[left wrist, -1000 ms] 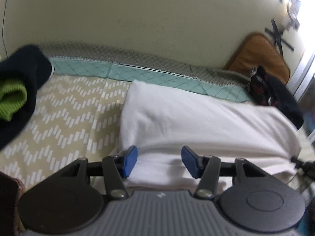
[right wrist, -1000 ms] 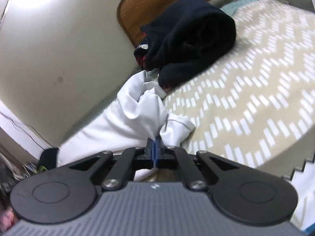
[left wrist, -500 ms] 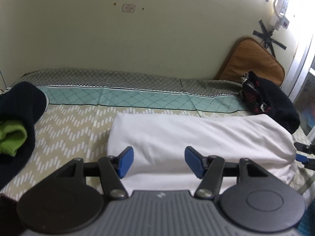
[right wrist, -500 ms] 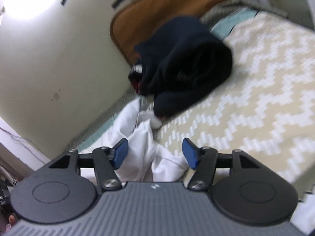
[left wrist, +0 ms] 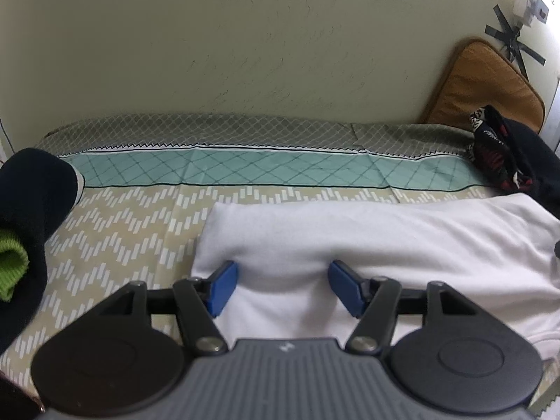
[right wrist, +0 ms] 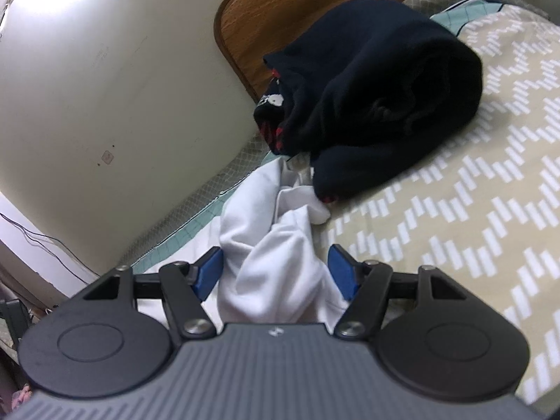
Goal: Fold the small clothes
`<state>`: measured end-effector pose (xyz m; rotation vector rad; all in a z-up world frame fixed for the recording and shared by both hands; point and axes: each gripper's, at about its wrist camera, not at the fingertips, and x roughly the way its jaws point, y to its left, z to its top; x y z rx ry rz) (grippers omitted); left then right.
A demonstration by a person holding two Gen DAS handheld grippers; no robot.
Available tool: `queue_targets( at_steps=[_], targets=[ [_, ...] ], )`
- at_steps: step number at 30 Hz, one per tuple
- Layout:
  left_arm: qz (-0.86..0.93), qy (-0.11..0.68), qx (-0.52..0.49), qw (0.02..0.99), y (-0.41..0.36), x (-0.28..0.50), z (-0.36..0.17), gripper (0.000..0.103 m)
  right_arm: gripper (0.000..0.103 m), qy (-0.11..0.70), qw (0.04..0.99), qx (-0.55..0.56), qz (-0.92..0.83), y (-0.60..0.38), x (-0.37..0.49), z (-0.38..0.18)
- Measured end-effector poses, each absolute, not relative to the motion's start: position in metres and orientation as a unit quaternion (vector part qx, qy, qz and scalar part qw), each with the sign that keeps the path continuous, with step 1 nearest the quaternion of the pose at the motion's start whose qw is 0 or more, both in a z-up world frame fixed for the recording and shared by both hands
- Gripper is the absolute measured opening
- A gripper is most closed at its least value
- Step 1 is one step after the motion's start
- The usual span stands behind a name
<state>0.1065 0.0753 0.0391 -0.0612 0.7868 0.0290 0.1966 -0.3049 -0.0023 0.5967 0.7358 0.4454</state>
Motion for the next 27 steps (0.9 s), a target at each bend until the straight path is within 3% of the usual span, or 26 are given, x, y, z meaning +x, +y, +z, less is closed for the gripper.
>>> queue_targets(
  at_steps=[1,4,7,23,27],
  targets=[
    [0.014,0.383,-0.028,0.923,0.075,0.107,0.038,0.062,0.063,0.351,0.868,0.28,0.212,-0.303,0.196,-0.002],
    [0.014,0.385,-0.023,0.923,0.075,0.109,0.037,0.063,0.032,0.37,0.857,0.286,0.216,-0.3,0.2,-0.007],
    [0.01,0.386,-0.024,0.922,0.077,0.111,0.035,0.063,0.024,0.371,0.854,0.295,0.214,-0.299,0.197,-0.009],
    [0.006,0.383,-0.028,0.923,0.078,0.109,0.035,0.065,0.02,0.307,0.896,0.196,0.254,-0.24,0.157,0.059],
    [0.005,0.381,-0.026,0.924,0.074,0.108,0.033,0.074,0.02,0.313,0.896,0.196,0.247,-0.234,0.154,0.054]
  ],
)
